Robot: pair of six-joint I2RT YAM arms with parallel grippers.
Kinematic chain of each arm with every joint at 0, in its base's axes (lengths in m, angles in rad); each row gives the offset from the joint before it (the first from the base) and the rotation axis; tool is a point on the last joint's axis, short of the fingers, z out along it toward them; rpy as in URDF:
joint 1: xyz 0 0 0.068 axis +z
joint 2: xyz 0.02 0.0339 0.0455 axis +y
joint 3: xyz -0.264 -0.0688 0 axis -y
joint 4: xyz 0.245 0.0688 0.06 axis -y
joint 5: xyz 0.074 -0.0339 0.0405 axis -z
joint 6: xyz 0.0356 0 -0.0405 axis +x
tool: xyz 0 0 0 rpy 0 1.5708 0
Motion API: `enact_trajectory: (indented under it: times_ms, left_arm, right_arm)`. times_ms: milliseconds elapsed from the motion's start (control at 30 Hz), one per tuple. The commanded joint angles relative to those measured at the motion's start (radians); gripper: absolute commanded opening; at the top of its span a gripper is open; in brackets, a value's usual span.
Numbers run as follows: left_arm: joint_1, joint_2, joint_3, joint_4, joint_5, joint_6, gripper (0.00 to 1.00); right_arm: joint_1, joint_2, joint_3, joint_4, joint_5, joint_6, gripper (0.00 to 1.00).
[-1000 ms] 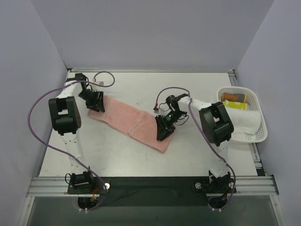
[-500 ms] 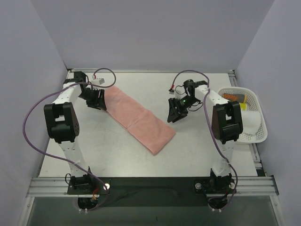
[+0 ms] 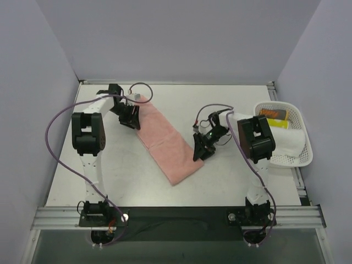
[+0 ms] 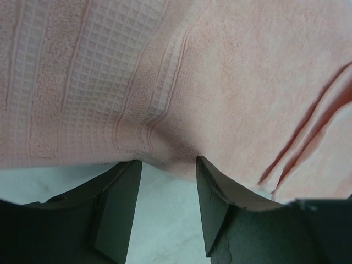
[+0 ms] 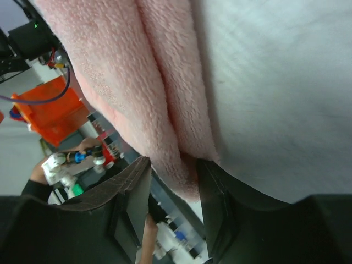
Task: Roll the towels
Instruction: Fold the towel
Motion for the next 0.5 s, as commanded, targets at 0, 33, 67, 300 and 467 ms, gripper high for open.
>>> enact_trajectory:
  times_ms: [0, 33, 67, 300, 467]
  left_arm:
    - [-0.081, 0.176, 0.214, 0.058, 0.019, 0.036, 0.55]
    - [-0.106, 0.218, 0.28, 0.047, 0.027, 0.034, 0.56]
    - [-0.113, 0.259, 0.431, 0.038, 0.033, 0.031, 0.56]
    - [-0.091, 0.311, 0.669, -0.04, 0.097, 0.045, 0.6]
    - [-0.031, -0.019, 0.309, 0.024, 0.182, 0.114, 0.61]
  right_arm:
    - [0.077, -0.019, -0.063, -0.029, -0.042, 0.011, 0.4]
    - [0.097, -0.019, -0.069, -0.024, -0.068, 0.018, 0.41]
    - [0.143, -0.024, -0.06, -0.021, -0.079, 0.025, 0.43]
    - [0.113, -0.094, -0.012, -0.027, -0.055, 0.042, 0.48]
    - [-0.027, -0.241, -0.06, -0.061, -0.041, 0.014, 0.5]
